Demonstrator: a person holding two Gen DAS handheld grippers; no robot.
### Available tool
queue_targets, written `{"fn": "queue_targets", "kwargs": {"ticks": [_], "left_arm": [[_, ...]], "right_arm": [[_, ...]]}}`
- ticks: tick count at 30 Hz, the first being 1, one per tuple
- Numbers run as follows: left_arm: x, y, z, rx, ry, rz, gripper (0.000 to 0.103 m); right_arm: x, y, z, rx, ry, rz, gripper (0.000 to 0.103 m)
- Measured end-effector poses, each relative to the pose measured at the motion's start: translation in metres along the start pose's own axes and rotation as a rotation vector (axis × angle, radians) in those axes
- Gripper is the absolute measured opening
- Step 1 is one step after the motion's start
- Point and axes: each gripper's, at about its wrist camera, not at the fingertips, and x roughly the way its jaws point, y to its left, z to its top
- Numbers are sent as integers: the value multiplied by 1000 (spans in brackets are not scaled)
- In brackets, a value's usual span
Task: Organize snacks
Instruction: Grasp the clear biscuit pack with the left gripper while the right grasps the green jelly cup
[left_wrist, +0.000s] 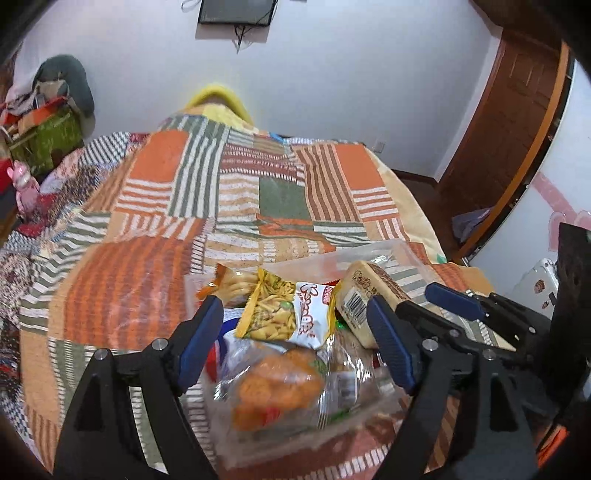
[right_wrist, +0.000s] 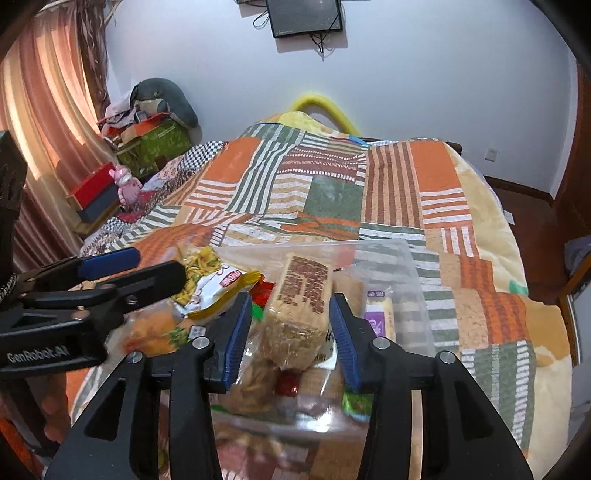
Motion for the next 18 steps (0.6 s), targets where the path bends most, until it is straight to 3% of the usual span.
{"fn": "queue_targets", "kwargs": {"ticks": [9, 14, 18], "left_arm": [[-63, 12, -23, 43, -41, 40, 90], [-84, 27, -52, 58, -25, 87, 90], [-90, 44, -78, 30, 21, 83, 90]], "right_arm": [[-35, 10, -16, -14, -5, 8, 49], [-48, 24, -33, -26, 11, 35, 51], [-52, 38, -48, -29, 32, 58, 54]]}}
